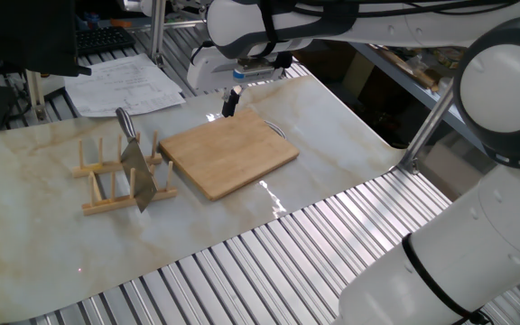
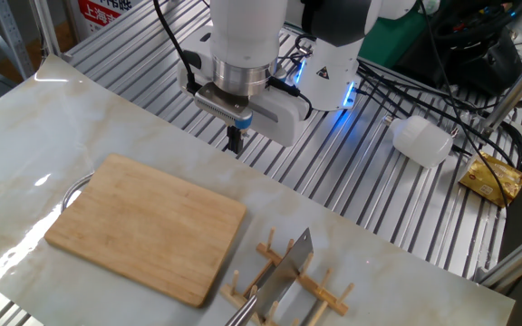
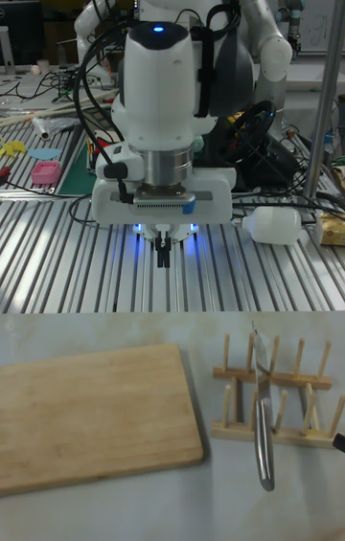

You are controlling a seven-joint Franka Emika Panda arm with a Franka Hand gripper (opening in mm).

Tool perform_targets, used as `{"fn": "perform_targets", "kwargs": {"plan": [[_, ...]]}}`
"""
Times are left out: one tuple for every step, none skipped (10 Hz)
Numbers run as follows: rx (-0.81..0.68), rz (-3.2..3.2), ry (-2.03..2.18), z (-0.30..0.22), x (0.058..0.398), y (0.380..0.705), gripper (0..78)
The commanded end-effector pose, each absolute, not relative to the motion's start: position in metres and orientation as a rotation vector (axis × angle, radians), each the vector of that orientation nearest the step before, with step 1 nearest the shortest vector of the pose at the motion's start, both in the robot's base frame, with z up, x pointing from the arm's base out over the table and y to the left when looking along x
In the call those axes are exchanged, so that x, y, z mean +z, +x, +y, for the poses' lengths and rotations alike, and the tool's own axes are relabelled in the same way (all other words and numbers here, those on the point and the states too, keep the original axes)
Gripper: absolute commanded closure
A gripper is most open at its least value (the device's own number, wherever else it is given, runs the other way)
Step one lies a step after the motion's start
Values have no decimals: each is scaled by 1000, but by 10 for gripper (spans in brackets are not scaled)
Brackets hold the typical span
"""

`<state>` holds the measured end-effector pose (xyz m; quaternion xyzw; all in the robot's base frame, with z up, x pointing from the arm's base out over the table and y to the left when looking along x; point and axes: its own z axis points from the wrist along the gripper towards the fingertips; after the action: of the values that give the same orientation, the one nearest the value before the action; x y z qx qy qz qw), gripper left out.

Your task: Put the knife on the cutting board

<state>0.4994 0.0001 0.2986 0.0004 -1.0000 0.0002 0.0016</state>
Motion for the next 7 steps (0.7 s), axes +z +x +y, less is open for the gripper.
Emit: {"fn": "perform_targets", "kwargs": {"plan": [[-179,-3113,-243,0,299,499,776],[-180,-3113,-243,0,299,499,776],[-184,-3112,-243,0,299,499,776],[-195,-3109,-247,0,299,500,776],[-233,-3102,-275,4,301,501,776],[-237,-3098,-296,9,305,502,776],[-234,-3098,-298,11,306,502,776]]}}
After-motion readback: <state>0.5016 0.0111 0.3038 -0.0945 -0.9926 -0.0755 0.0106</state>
